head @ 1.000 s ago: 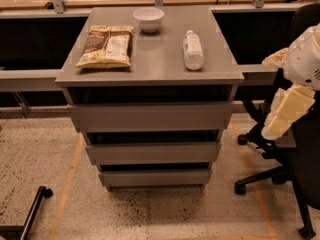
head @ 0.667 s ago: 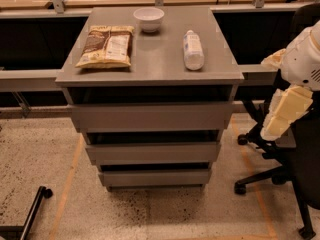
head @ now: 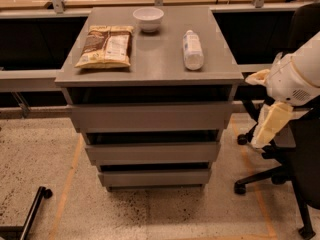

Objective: Open bottom drawer

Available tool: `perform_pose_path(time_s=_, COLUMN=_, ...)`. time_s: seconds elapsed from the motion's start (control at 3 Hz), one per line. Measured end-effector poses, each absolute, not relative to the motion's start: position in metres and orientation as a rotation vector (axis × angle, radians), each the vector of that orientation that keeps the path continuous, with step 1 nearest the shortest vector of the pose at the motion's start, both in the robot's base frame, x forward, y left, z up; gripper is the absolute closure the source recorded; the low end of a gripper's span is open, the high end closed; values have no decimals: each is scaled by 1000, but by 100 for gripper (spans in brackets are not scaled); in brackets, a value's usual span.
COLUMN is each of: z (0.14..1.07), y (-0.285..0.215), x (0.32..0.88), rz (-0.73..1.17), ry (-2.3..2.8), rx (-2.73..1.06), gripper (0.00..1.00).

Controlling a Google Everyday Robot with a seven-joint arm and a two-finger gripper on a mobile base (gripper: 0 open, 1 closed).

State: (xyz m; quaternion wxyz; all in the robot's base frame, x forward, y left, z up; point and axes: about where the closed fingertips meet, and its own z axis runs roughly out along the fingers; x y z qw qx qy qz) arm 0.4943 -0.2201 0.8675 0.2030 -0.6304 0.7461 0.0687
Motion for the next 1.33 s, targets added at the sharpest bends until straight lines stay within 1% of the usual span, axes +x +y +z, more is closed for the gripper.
perform_pose_path(time_s=0.33, z=817, y=-225, x=519, rz=317, ry=1995, rx=-1760, gripper=0)
perform_pose_path(time_s=1.0, z=807, y=-226, x=508, rz=296, ry=2047, rx=-1736, gripper=0)
perform_pose_path(time_s=1.33, z=778, y=-223, x=506, rz=304, ry=2026, rx=-1726, gripper=0)
